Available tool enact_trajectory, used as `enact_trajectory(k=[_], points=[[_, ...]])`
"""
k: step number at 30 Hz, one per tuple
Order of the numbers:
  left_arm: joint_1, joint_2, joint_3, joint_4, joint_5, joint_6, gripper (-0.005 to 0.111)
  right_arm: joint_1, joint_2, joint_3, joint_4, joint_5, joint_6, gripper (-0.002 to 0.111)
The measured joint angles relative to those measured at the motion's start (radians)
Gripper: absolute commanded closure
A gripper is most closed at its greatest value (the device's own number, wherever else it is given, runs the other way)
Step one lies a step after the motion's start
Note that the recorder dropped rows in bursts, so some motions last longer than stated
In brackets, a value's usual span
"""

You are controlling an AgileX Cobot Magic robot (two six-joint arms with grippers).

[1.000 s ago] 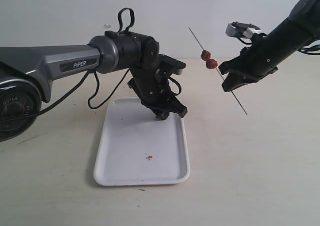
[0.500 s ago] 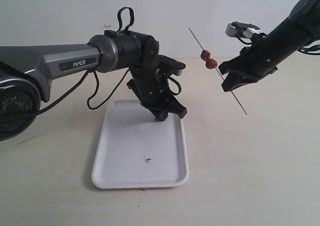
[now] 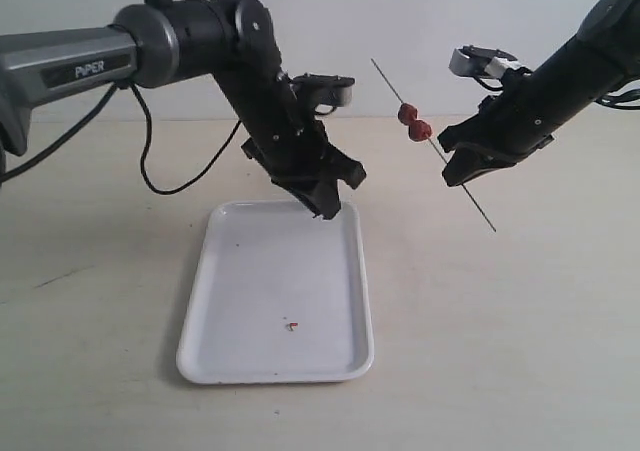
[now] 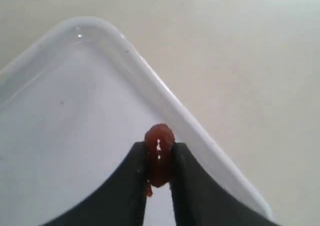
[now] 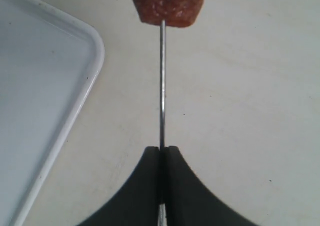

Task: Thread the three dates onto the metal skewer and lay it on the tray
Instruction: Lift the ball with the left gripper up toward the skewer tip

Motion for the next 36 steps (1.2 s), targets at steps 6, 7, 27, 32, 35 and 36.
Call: enact_trajectory(k=[6, 7, 27, 32, 35, 36], points=[[0.142, -0.025, 0.000, -0.359, 0.082, 0.164, 0.089, 0.000, 0.000, 0.000, 0.038, 0.083, -0.098, 0.108], [0.174, -0.026, 0.000, -0.411, 0.086, 0.187, 0.089, 0.000, 0.000, 0.000, 0.047, 0.106, -0.128, 0.108], [0.438, -0.028, 0.000, -0.776, 0.088, 0.225, 0.089, 0.003, -0.001, 0.000, 0.176, 0.297, -0.471, 0.108], [0.438, -0.028, 0.000, -0.782, 0.088, 0.211, 0.089, 0.022, -0.001, 0.000, 0.160, 0.297, -0.471, 0.108], [0.438, -0.028, 0.000, -0.782, 0.088, 0.205, 0.089, 0.054, 0.007, 0.000, 0.151, 0.297, -0.500, 0.108], [0.438, -0.028, 0.000, -0.782, 0.088, 0.205, 0.089, 0.060, 0.010, 0.000, 0.151, 0.297, -0.511, 0.108]])
